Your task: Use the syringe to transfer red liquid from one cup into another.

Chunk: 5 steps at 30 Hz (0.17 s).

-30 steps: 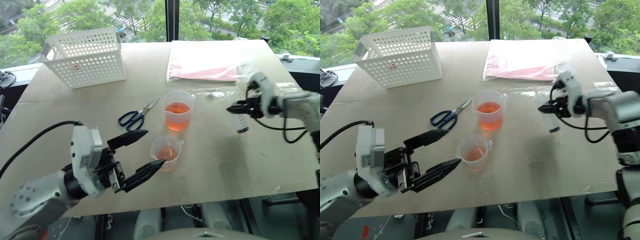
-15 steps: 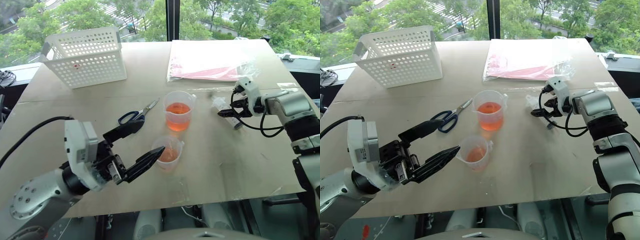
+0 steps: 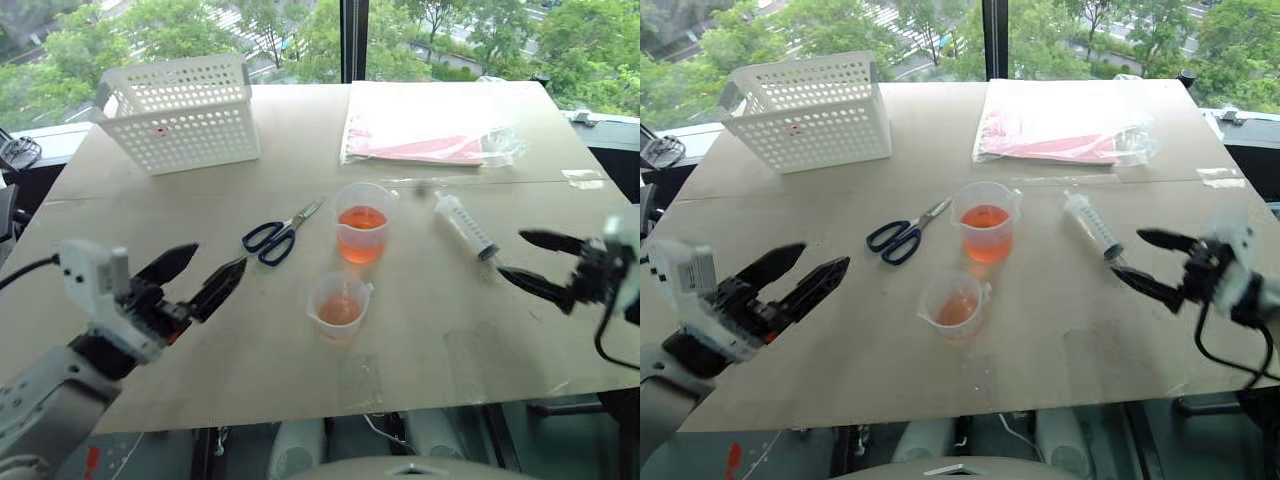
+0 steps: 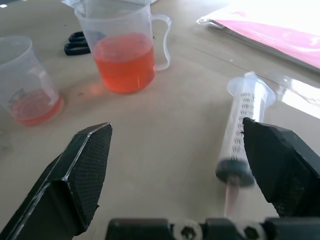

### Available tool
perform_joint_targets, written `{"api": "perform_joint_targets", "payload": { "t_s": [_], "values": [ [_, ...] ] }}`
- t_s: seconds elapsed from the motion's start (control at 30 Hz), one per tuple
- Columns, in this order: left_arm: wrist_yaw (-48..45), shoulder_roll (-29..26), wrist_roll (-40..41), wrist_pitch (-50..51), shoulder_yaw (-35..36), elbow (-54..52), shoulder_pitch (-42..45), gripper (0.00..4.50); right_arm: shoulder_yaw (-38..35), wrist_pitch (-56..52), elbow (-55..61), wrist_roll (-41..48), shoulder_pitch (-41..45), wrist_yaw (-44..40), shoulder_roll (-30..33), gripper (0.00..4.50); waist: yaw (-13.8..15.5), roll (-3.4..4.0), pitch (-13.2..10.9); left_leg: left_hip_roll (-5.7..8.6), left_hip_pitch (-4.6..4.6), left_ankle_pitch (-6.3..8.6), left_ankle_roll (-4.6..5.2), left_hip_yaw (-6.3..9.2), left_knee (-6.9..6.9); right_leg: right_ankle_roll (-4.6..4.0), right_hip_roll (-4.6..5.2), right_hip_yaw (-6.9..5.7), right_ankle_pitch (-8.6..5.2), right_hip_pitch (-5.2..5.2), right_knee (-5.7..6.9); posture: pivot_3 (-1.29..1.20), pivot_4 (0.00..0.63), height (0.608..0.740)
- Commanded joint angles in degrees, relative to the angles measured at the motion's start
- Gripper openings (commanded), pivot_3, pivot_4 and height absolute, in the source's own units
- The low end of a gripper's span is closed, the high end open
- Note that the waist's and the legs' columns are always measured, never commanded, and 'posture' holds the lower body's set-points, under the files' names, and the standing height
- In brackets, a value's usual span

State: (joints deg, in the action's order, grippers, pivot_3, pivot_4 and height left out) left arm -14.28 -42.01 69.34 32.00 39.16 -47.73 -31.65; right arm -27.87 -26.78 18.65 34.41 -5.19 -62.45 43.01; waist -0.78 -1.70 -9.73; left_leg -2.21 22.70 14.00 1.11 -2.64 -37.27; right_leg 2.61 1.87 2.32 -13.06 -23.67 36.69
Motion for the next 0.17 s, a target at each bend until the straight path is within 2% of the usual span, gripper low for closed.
{"api": "perform_joint_targets", "payload": {
  "t_s": [0.03, 0.17],
  "values": [
    [-3.88, 3.24, -5.33, -2.33, 1.80, 1.14, -3.58, 4.50, -5.26, 4.99, 2.38, 0.03, -5.09, -0.03, -1.13, 4.44, -0.29, -0.03, 0.01, 0.00, -0.05, 0.00, 0.00, -0.02, -0.01, 0.01, 0.01, 0.02, 0.00, 0.00, 0.01, 0.00, 0.150, 0.740],
    [-6.18, 5.80, -10.59, -3.51, -0.18, 3.68, -3.86, 4.50, -6.12, 8.22, 1.18, -1.26, -8.53, 0.79, -1.67, 4.44, -0.28, -0.04, 0.02, -0.08, -0.19, 0.00, -0.02, 0.04, -0.14, 0.01, 0.04, 0.06, -0.01, -0.02, 0.01, 0.00, 0.150, 0.740]
  ]
}}
